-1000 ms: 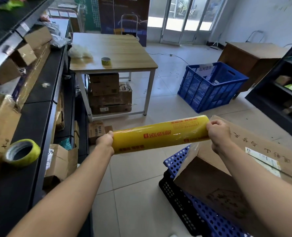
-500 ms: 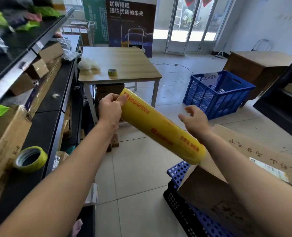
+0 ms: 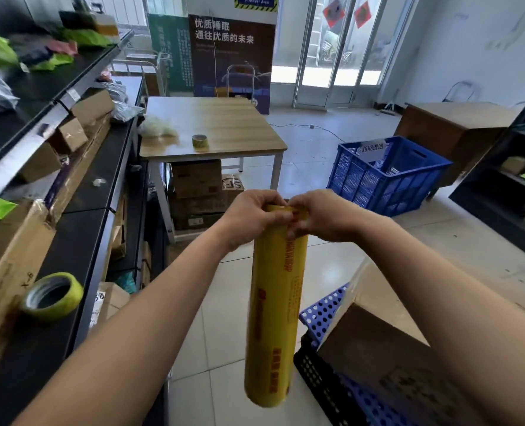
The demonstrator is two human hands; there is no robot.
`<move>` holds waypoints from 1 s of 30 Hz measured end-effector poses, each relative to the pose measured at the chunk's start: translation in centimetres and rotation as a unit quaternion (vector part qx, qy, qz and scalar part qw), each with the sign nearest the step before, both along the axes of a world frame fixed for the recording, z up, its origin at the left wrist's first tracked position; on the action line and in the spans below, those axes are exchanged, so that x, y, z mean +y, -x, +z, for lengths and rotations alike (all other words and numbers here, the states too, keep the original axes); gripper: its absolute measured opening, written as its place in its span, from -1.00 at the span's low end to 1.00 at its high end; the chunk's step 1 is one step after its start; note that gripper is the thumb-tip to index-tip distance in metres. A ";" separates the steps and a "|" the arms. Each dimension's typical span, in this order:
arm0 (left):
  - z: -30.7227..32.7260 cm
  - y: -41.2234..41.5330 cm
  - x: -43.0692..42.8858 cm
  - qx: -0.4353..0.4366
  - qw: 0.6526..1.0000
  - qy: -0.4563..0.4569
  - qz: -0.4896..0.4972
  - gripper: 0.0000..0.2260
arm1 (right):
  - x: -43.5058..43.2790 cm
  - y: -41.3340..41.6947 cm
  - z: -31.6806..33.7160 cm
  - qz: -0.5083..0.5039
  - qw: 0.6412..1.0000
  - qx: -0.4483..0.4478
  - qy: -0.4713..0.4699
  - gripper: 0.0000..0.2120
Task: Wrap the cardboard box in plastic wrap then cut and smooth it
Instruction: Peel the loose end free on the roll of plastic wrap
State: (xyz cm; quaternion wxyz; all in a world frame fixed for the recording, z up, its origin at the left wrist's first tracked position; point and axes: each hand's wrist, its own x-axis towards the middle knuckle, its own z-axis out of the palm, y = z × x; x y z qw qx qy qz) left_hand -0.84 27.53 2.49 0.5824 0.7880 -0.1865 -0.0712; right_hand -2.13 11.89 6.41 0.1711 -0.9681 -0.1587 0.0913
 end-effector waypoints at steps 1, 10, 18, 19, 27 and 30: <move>-0.3 0.0 -0.2 -0.005 1.000 0.000 -0.010 -0.93 | -0.2 0.1 -0.2 -0.018 0.999 0.010 -0.033 -0.78; -6.8 -0.6 0.9 0.120 0.991 -0.058 -0.011 -0.56 | -4.2 0.4 -1.2 -0.163 0.937 -0.016 -0.309 -0.81; -11.2 0.5 1.7 0.155 0.980 -0.114 -0.052 -0.74 | -7.9 1.0 -2.1 -0.250 0.864 -0.039 -0.435 -0.81; -11.6 0.7 1.6 0.150 0.981 -0.119 -0.042 -0.77 | -8.1 1.1 -2.1 -0.249 0.866 -0.038 -0.433 -0.81; -14.3 0.5 0.1 0.081 0.976 -0.204 -0.013 -0.87 | -7.0 1.6 -2.8 -0.235 0.883 -0.020 -0.407 -0.75; -15.0 0.8 0.0 0.072 0.974 -0.214 -0.022 -0.89 | -6.9 1.9 -3.2 -0.236 0.883 -0.014 -0.405 -0.75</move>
